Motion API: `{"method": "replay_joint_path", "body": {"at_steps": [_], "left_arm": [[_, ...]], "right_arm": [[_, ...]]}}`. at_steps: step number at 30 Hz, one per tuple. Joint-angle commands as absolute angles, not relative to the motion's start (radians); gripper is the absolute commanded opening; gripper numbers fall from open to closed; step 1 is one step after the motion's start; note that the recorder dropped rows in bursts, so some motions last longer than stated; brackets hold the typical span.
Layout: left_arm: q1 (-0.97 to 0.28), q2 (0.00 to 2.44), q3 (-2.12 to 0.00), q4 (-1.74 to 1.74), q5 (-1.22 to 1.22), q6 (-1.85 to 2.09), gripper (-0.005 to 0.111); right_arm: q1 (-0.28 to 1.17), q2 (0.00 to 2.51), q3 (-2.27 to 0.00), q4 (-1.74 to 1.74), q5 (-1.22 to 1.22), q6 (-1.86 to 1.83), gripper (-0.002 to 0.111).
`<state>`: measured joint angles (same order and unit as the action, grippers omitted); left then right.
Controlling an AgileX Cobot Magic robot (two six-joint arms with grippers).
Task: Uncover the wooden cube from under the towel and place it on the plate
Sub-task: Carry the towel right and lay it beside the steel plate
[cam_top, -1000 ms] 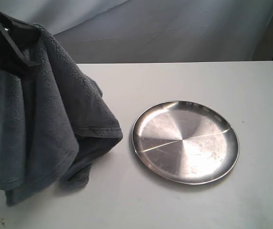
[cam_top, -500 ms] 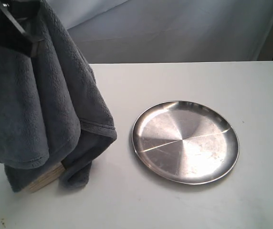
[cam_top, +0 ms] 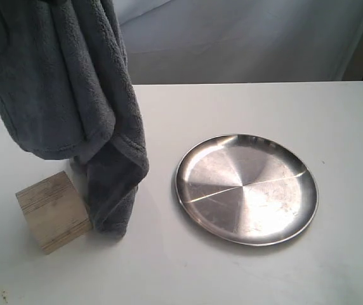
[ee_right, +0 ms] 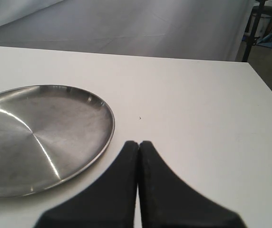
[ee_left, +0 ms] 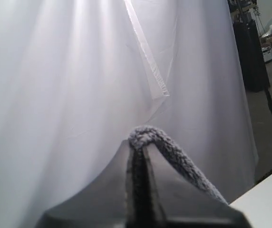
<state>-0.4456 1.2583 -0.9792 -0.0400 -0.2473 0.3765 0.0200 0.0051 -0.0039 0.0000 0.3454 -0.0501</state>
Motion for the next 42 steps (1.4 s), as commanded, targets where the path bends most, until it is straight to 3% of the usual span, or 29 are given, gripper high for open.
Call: {"method": "replay_joint_path", "body": {"at_steps": [1, 6, 16, 23, 35, 42], "left_arm": [[-0.446, 1.341, -0.996, -0.048, -0.477, 0.368, 0.000], [-0.446, 1.399, -1.029, -0.048, -0.716, 0.271, 0.000], [-0.446, 1.559, -1.134, -0.048, -0.619, 0.246, 0.000], [-0.443, 1.810, -1.134, -0.048, -0.486, 0.246, 0.000], [-0.398, 1.948, -1.134, -0.049, -0.257, 0.257, 0.000], [-0.276, 1.965, -1.134, -0.316, -0.241, 0.297, 0.000]], "right_arm": [[0.022, 0.000, 0.000, 0.000, 0.343, -0.048, 0.000], [0.022, 0.000, 0.000, 0.000, 0.343, -0.048, 0.000], [0.022, 0.000, 0.000, 0.000, 0.343, -0.048, 0.000], [0.022, 0.000, 0.000, 0.000, 0.343, -0.048, 0.000], [0.022, 0.000, 0.000, 0.000, 0.343, -0.048, 0.000], [0.022, 0.000, 0.000, 0.000, 0.343, -0.048, 0.000]]}}
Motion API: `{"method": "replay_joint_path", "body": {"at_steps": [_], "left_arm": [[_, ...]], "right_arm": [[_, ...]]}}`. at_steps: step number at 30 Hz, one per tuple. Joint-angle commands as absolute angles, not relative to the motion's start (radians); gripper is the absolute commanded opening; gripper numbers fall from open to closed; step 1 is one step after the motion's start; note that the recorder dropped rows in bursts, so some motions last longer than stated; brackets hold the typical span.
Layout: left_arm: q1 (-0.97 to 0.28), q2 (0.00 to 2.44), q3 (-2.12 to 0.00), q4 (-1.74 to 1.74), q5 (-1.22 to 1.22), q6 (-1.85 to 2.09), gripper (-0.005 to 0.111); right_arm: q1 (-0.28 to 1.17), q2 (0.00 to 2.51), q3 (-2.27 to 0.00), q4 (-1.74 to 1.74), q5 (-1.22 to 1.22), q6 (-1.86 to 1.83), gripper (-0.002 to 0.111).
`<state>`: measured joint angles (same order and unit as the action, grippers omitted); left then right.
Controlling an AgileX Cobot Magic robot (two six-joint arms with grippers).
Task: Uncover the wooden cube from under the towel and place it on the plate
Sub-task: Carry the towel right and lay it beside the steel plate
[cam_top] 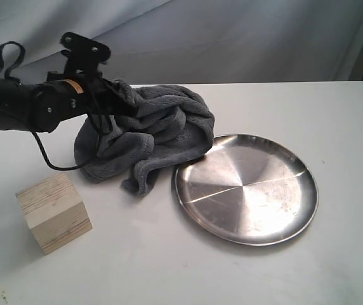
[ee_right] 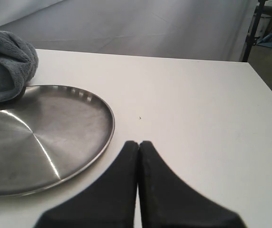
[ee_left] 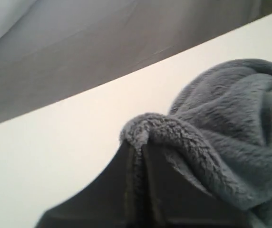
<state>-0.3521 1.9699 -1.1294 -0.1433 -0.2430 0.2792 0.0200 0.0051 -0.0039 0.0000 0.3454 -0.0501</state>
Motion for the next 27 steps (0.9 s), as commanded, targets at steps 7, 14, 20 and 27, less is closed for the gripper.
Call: {"method": "replay_joint_path", "body": {"at_steps": [7, 14, 20, 27], "left_arm": [[-0.121, 1.966, -1.134, -0.321, -0.157, 0.297, 0.000], [-0.129, 1.966, -1.134, -0.136, -0.137, 0.297, 0.000], [-0.191, 1.987, -1.134, 0.019, -0.137, 0.295, 0.003], [-0.188, 2.066, -1.134, 0.019, -0.100, 0.291, 0.033]], "right_arm": [[0.022, 0.000, 0.000, 0.000, 0.343, -0.048, 0.000], [0.022, 0.000, 0.000, 0.000, 0.343, -0.048, 0.000], [0.022, 0.000, 0.000, 0.000, 0.343, -0.048, 0.000], [0.022, 0.000, 0.000, 0.000, 0.343, -0.048, 0.000]]}}
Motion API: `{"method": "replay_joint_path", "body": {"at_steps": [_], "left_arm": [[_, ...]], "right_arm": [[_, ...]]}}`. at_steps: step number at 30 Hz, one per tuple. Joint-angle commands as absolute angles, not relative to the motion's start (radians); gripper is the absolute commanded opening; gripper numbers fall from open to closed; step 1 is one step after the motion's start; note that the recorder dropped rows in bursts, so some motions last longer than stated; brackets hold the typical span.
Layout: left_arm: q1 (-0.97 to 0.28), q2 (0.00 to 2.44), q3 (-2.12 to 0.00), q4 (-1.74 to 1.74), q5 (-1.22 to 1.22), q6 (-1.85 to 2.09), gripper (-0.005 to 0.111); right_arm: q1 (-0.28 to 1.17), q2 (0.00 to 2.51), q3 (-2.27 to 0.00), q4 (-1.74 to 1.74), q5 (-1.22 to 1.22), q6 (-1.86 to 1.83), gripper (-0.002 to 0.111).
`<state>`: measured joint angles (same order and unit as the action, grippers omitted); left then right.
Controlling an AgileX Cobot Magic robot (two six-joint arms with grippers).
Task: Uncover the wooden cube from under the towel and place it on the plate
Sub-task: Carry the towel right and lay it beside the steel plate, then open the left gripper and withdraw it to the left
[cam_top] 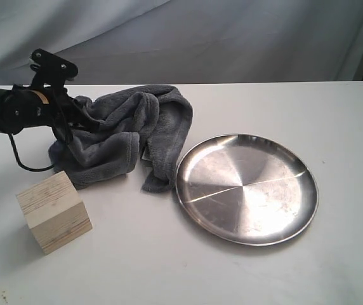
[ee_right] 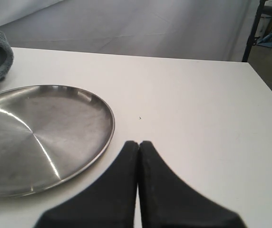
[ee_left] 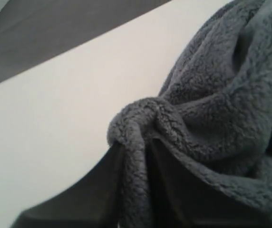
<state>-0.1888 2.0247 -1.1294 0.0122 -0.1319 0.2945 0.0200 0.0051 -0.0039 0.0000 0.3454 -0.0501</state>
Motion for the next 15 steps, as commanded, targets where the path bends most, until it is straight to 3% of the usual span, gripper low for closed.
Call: {"method": "replay_joint_path", "body": {"at_steps": [1, 5, 7, 15], "left_arm": [[-0.188, 2.081, -1.134, 0.019, -0.088, 0.291, 0.041], [-0.188, 2.108, -1.134, 0.015, -0.072, 0.281, 0.070], [-0.188, 2.100, -1.134, -0.020, -0.082, 0.253, 0.079], [-0.188, 1.962, -1.134, -0.027, -0.027, 0.218, 0.083]], "right_arm": [[0.022, 0.000, 0.000, 0.000, 0.343, -0.048, 0.000], [0.022, 0.000, 0.000, 0.000, 0.343, -0.048, 0.000], [0.022, 0.000, 0.000, 0.000, 0.343, -0.048, 0.000], [0.022, 0.000, 0.000, 0.000, 0.343, -0.048, 0.000]]}}
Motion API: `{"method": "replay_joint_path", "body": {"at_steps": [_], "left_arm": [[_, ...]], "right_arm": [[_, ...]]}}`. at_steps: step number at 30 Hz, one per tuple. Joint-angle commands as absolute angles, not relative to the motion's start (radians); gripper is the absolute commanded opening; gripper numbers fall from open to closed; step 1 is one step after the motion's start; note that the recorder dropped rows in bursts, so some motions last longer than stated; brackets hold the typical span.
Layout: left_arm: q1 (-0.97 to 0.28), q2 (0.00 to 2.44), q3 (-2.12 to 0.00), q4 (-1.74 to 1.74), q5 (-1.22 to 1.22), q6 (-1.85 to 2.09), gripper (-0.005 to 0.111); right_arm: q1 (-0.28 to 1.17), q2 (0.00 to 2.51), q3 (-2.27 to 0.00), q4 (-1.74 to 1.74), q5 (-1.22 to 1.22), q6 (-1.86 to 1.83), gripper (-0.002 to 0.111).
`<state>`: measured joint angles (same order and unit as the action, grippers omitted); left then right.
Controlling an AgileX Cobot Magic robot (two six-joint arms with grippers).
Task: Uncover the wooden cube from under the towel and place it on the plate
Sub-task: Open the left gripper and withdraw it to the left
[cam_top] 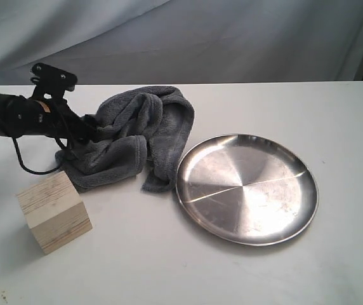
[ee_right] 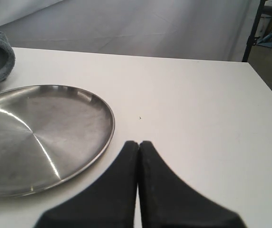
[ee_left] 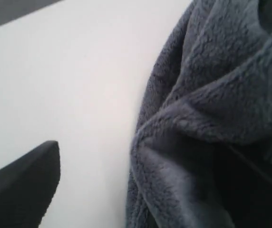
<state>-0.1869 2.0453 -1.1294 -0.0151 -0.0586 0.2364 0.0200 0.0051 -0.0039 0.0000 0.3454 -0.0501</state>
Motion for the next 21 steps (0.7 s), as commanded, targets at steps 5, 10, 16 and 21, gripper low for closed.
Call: {"method": "replay_joint_path", "body": {"at_steps": [5, 10, 16, 21], "left_arm": [[-0.176, 1.825, -1.134, -0.013, 0.074, 0.218, 0.083], [-0.173, 1.707, -1.134, 0.064, 0.273, 0.227, 0.082], [-0.173, 1.562, -1.134, 0.093, 0.547, 0.245, 0.067], [-0.173, 1.458, -1.105, 0.085, 0.709, 0.254, 0.061]], "right_arm": [[0.022, 0.000, 0.000, 0.000, 0.343, -0.048, 0.000], [0.022, 0.000, 0.000, 0.000, 0.343, -0.048, 0.000], [0.022, 0.000, 0.000, 0.000, 0.343, -0.048, 0.000], [0.022, 0.000, 0.000, 0.000, 0.343, -0.048, 0.000]]}}
